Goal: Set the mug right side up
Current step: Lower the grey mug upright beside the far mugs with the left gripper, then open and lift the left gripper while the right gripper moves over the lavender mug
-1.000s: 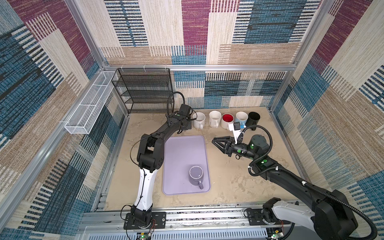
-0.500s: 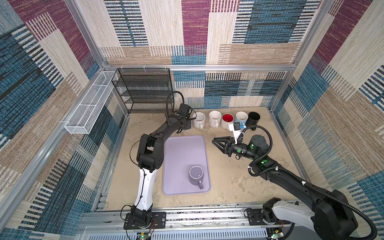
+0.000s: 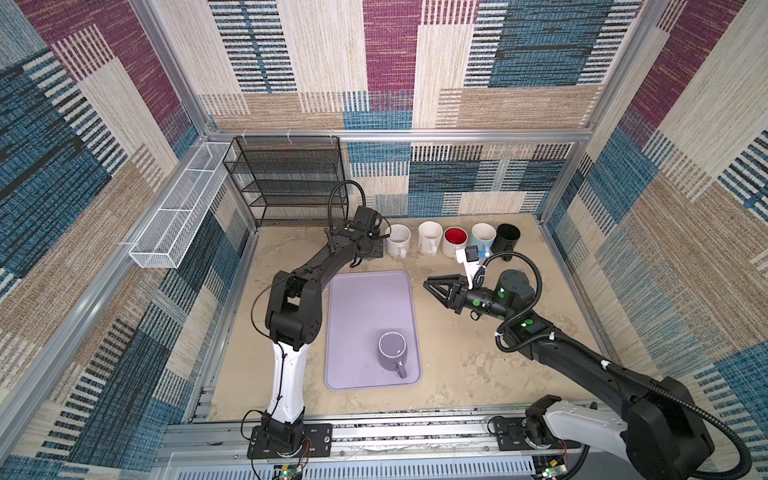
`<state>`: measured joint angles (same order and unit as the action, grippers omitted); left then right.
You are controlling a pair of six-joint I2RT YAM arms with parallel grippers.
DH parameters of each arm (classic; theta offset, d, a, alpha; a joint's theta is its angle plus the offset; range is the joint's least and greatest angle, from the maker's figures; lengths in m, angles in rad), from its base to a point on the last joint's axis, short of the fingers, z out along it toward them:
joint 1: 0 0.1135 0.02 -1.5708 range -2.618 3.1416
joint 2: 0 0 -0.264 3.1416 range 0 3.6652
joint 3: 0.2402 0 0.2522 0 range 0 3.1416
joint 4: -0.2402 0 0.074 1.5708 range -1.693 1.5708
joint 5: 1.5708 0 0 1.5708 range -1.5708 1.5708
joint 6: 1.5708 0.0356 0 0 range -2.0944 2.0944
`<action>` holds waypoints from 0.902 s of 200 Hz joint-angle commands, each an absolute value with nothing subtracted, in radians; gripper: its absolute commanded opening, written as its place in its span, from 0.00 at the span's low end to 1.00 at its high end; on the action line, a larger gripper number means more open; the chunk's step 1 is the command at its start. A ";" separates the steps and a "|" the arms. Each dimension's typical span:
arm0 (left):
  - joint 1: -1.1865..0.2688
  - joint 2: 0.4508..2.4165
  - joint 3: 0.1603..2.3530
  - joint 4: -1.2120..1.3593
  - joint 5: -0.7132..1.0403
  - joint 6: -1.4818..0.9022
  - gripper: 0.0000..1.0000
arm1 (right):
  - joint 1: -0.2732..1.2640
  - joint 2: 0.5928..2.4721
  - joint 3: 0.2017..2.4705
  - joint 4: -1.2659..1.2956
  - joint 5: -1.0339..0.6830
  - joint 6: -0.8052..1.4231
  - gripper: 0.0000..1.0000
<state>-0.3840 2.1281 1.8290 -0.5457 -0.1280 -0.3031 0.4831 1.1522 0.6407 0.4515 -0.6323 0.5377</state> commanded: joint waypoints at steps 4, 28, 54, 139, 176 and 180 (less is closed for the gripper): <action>-0.379 2.067 1.777 -0.501 -0.138 -0.273 0.74 | 0.484 1.153 0.654 0.398 -0.603 0.502 0.37; -0.379 1.987 1.654 -0.455 -0.142 -0.268 0.75 | 0.484 1.146 0.646 0.322 -0.545 0.454 0.37; -0.378 1.884 1.487 -0.389 -0.145 -0.292 0.75 | 0.486 1.155 0.624 0.261 -0.531 0.419 0.37; -0.379 1.503 1.050 -0.313 -0.212 -0.397 0.75 | 0.698 1.213 0.556 0.077 -0.371 0.409 0.38; -0.380 1.464 1.019 -0.351 -0.244 -0.389 0.75 | 0.782 1.206 0.535 0.021 -0.300 0.431 0.39; -0.379 1.462 1.017 -0.350 -0.246 -0.390 0.75 | 0.790 1.206 0.534 0.015 -0.295 0.433 0.39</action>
<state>-0.3809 1.4788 1.0245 -0.3561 -0.2043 -0.3672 0.7532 1.2102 0.5407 0.0563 -0.3580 0.4164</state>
